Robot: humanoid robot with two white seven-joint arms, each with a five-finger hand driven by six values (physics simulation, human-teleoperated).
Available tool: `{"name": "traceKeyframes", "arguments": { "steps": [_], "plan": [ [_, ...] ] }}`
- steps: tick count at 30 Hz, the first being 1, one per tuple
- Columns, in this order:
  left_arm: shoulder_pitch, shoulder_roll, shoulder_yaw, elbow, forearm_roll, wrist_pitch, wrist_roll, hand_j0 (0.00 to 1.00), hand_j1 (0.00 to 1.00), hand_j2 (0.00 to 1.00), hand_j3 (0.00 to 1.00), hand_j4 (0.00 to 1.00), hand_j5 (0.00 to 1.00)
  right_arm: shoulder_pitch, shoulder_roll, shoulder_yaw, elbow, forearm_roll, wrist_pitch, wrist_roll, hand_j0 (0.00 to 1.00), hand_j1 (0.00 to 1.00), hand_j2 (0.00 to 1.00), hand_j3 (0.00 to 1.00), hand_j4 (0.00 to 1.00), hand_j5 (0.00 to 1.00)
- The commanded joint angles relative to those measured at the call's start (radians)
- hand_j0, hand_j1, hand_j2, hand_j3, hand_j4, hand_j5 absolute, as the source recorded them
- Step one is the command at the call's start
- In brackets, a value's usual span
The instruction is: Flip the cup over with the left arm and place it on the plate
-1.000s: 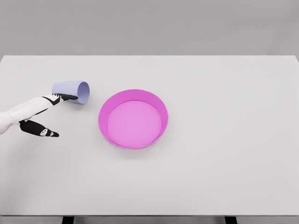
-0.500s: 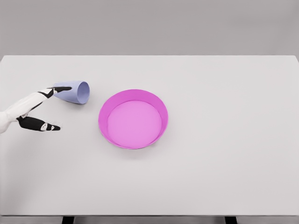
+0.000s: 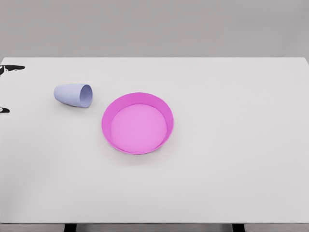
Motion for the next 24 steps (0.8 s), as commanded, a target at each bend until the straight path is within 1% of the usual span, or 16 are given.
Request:
{"name": "traceKeyframes", "arguments": {
  "steps": [1,2,3,5,6,7,8,9,11,12,13,15,16,22,24],
  "plan": [
    [-0.009,0.006,-0.108,0.069,0.001,0.001,-0.001,1.00,1.00,1.00,1.00,1.00,1.00,0.000,0.000,0.000,0.000,0.000,0.000,0.000,1.00,1.00,1.00,1.00,1.00,1.00],
    [-0.041,0.005,-0.145,0.087,0.001,0.001,-0.001,1.00,1.00,1.00,1.00,1.00,1.00,0.000,0.000,0.000,0.000,0.000,0.000,0.000,1.00,1.00,1.00,1.00,1.00,1.00],
    [-0.060,0.003,-0.163,0.093,0.001,0.001,-0.001,1.00,1.00,1.00,1.00,1.00,1.00,0.000,0.000,0.000,0.000,0.000,0.000,0.000,1.00,1.00,1.00,1.00,1.00,1.00],
    [-0.068,-0.015,-0.165,0.093,0.001,0.001,-0.001,1.00,1.00,1.00,1.00,1.00,1.00,0.000,0.000,0.000,0.000,0.000,0.000,0.000,1.00,1.00,1.00,1.00,1.00,1.00],
    [-0.077,-0.035,-0.166,0.092,-0.019,0.001,-0.001,1.00,1.00,1.00,1.00,1.00,1.00,0.000,0.000,0.000,0.000,0.000,0.000,0.000,1.00,1.00,1.00,1.00,1.00,1.00],
    [-0.100,-0.070,-0.166,0.092,-0.063,0.001,-0.001,1.00,1.00,1.00,1.00,1.00,1.00,0.000,0.000,0.000,0.000,0.000,0.000,0.000,1.00,1.00,1.00,1.00,1.00,1.00],
    [-0.127,-0.124,-0.166,0.095,-0.103,0.001,-0.001,1.00,1.00,1.00,1.00,1.00,1.00,0.000,0.000,0.000,0.000,0.000,0.000,0.000,1.00,1.00,1.00,1.00,1.00,1.00],
    [-0.141,-0.155,-0.166,0.098,-0.132,0.001,-0.001,1.00,1.00,1.00,1.00,1.00,1.00,0.000,0.000,0.000,0.000,0.000,0.000,0.000,1.00,1.00,1.00,1.00,1.00,1.00],
    [-0.158,-0.179,-0.168,0.096,-0.135,0.001,-0.001,1.00,1.00,1.00,1.00,1.00,1.00,0.000,0.000,0.000,0.000,0.000,0.000,0.000,1.00,1.00,1.00,1.00,1.00,1.00],
    [-0.176,-0.204,-0.169,0.096,-0.135,0.001,-0.001,1.00,1.00,1.00,1.00,1.00,1.00,0.000,0.000,0.000,0.000,0.000,0.000,0.000,1.00,1.00,1.00,1.00,1.00,1.00],
    [-0.195,-0.216,-0.192,0.105,-0.135,0.001,-0.001,1.00,1.00,1.00,1.00,1.00,1.00,0.000,0.000,0.000,0.000,0.000,0.000,0.000,1.00,1.00,1.00,1.00,1.00,1.00],
    [-0.284,-0.224,-0.289,0.187,-0.135,0.001,-0.001,1.00,1.00,1.00,1.00,1.00,1.00,0.000,0.000,0.000,0.000,0.000,0.000,0.000,1.00,1.00,1.00,1.00,1.00,1.00],
    [-0.301,-0.225,-0.306,0.207,-0.134,0.001,-0.001,1.00,1.00,1.00,1.00,1.00,1.00,0.000,0.000,0.000,0.000,0.000,0.000,0.000,1.00,1.00,1.00,1.00,1.00,1.00],
    [-0.304,-0.228,-0.309,0.208,-0.135,0.001,-0.001,1.00,1.00,1.00,1.00,1.00,1.00,0.000,0.000,0.000,0.000,0.000,0.000,0.000,1.00,1.00,1.00,1.00,1.00,1.00],
    [-0.305,-0.247,-0.309,0.210,-0.137,0.001,-0.001,1.00,1.00,1.00,1.00,1.00,1.00,0.000,0.000,0.000,0.000,0.000,0.000,0.000,1.00,1.00,1.00,1.00,1.00,1.00]
  ]
}}
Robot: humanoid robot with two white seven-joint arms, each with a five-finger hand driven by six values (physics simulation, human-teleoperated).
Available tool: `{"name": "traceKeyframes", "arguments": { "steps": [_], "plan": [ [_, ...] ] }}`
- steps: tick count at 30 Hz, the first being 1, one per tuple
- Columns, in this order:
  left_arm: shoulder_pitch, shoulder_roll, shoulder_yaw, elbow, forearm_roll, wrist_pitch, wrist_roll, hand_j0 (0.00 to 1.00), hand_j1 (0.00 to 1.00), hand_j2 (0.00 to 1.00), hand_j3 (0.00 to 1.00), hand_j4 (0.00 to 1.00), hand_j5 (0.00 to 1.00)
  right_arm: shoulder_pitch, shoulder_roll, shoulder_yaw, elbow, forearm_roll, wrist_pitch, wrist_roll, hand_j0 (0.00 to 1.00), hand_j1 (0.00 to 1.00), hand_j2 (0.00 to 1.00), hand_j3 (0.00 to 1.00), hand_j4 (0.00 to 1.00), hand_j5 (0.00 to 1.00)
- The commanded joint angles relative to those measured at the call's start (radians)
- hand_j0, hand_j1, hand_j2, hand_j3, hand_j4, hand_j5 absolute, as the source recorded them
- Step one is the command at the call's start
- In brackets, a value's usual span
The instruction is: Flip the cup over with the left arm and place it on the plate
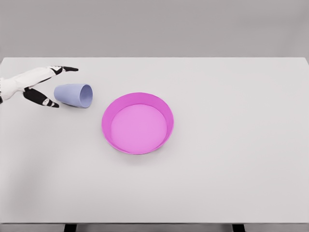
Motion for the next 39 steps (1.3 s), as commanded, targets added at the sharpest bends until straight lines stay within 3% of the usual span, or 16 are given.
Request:
{"name": "traceKeyframes", "arguments": {
  "steps": [1,5,8,39],
  "plan": [
    [-0.002,-0.017,-0.004,0.019,0.006,0.003,0.000,1.00,1.00,1.00,1.00,1.00,1.00,0.000,0.000,0.000,0.000,0.000,0.000,0.000,1.00,1.00,1.00,1.00,1.00,1.00],
    [-0.006,-0.023,-0.011,0.070,0.006,0.003,0.000,1.00,1.00,1.00,1.00,1.00,1.00,0.000,0.000,0.000,0.000,0.000,0.000,0.000,1.00,1.00,1.00,1.00,1.00,1.00],
    [-0.051,-0.025,-0.070,0.131,0.001,0.003,0.000,1.00,1.00,1.00,1.00,1.00,1.00,0.000,0.000,0.000,0.000,0.000,0.000,0.000,1.00,1.00,1.00,1.00,1.00,1.00],
    [-0.095,-0.124,-0.079,0.222,-0.109,0.003,0.000,1.00,1.00,1.00,1.00,1.00,1.00,0.000,0.000,0.000,0.000,0.000,0.000,0.000,1.00,1.00,1.00,1.00,1.00,1.00]
  ]
}}
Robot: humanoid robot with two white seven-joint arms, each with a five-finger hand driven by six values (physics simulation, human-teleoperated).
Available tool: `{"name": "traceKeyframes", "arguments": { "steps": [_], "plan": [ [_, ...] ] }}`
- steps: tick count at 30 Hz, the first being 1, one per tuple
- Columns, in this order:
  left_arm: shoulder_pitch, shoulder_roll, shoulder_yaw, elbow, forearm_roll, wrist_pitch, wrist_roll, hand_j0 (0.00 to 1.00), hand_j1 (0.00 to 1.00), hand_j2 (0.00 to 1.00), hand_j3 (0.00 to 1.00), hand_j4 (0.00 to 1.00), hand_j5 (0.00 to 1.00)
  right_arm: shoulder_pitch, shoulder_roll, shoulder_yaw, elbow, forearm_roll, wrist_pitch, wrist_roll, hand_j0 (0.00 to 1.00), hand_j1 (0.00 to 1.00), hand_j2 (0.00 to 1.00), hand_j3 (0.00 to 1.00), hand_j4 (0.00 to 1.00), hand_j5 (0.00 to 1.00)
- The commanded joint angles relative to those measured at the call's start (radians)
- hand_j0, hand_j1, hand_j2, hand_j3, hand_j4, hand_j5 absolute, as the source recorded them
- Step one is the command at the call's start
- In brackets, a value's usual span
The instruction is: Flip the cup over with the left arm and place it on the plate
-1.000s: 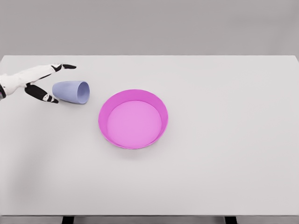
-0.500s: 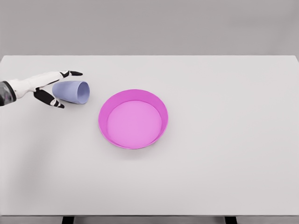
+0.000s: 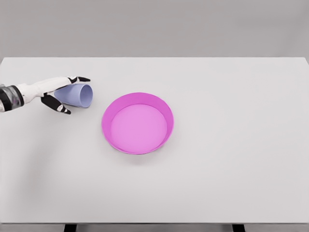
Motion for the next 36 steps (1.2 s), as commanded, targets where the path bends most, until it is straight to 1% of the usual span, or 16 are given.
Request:
{"name": "traceKeyframes", "arguments": {
  "steps": [1,11,16,18,19,32,34,36],
  "plan": [
    [-0.002,-0.003,0.001,0.002,0.003,0.003,0.000,1.00,1.00,1.00,1.00,1.00,1.00,0.000,0.000,0.000,0.000,0.000,0.000,0.000,1.00,1.00,1.00,1.00,1.00,1.00],
    [-0.009,-0.004,0.000,0.001,0.003,0.003,0.000,0.99,0.99,0.99,0.99,0.99,0.99,0.000,0.000,0.000,0.000,0.000,0.000,0.000,1.00,1.00,1.00,1.00,1.00,1.00],
    [-0.011,-0.006,0.001,0.001,0.003,0.003,0.000,0.87,0.87,0.87,0.87,0.87,0.87,0.000,0.000,0.000,0.000,0.000,0.000,0.000,1.00,1.00,1.00,1.00,1.00,1.00],
    [-0.011,-0.012,0.000,0.001,0.003,0.003,0.000,0.86,0.86,0.86,0.86,0.86,0.86,0.000,0.000,0.000,0.000,0.000,0.000,0.000,1.00,1.00,1.00,1.00,1.00,1.00],
    [-0.011,-0.014,0.000,0.001,0.002,0.003,0.000,0.83,0.83,0.83,0.83,0.83,0.83,0.000,0.000,0.000,0.000,0.000,0.000,0.000,1.00,1.00,1.00,1.00,1.00,1.00],
    [-0.011,-0.023,-0.005,0.002,-0.005,0.003,0.000,0.82,0.82,0.82,0.82,0.82,0.82,0.000,0.000,0.000,0.000,0.000,0.000,0.000,1.00,1.00,1.00,1.00,1.00,1.00],
    [-0.011,-0.023,-0.005,0.002,-0.005,0.003,0.000,0.79,0.79,0.79,0.79,0.79,0.79,0.000,0.000,0.000,0.000,0.000,0.000,0.000,1.00,1.00,1.00,1.00,1.00,1.00],
    [-0.011,-0.021,-0.005,0.002,-0.003,0.003,0.000,0.79,0.79,0.79,0.79,0.79,0.79,0.000,0.000,0.000,0.000,0.000,0.000,0.000,1.00,1.00,1.00,1.00,1.00,1.00]
  ]
}}
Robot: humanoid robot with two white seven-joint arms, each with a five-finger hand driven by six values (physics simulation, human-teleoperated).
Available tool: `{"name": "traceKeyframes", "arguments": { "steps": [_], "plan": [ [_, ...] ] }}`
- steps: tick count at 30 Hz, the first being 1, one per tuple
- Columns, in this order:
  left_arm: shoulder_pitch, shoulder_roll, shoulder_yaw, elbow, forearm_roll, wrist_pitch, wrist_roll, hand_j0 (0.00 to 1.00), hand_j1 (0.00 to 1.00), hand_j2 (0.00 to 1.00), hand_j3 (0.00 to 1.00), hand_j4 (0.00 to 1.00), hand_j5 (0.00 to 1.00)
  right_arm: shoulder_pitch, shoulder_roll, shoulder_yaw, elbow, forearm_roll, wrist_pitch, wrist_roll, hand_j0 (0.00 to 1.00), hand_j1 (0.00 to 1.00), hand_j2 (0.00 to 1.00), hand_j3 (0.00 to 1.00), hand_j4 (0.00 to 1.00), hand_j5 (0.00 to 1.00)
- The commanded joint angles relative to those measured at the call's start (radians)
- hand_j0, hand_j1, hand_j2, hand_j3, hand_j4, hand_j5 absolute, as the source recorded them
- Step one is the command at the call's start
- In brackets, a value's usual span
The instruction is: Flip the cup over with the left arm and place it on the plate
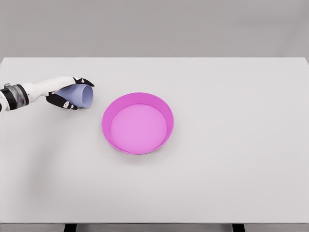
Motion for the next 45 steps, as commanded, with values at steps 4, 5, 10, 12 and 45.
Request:
{"name": "traceKeyframes", "arguments": {
  "steps": [4,5,10,12,45],
  "plan": [
    [-0.006,0.005,0.003,-0.001,0.009,0.002,0.000,0.73,0.73,0.73,0.73,0.73,0.73,0.000,0.000,0.000,0.000,0.000,0.000,0.000,1.00,1.00,1.00,1.00,1.00,1.00],
    [-0.006,0.007,0.003,-0.001,0.011,0.002,0.000,0.73,0.73,0.73,0.73,0.73,0.73,0.000,0.000,0.000,0.000,0.000,0.000,0.000,1.00,1.00,1.00,1.00,1.00,1.00],
    [-0.006,0.015,0.018,-0.010,0.024,0.002,0.000,0.74,0.74,0.74,0.74,0.74,0.74,0.000,0.000,0.000,0.000,0.000,0.000,0.000,1.00,1.00,1.00,1.00,1.00,1.00],
    [-0.006,0.016,0.016,-0.014,0.060,0.002,0.000,0.74,0.74,0.74,0.74,0.74,0.74,0.000,0.000,0.000,0.000,0.000,0.000,0.000,1.00,1.00,1.00,1.00,1.00,1.00],
    [0.009,-0.048,0.013,-0.091,0.324,0.002,0.000,0.74,0.74,0.74,0.74,0.74,0.74,0.000,0.000,0.000,0.000,0.000,0.000,0.000,1.00,1.00,1.00,1.00,1.00,1.00]
  ]
}}
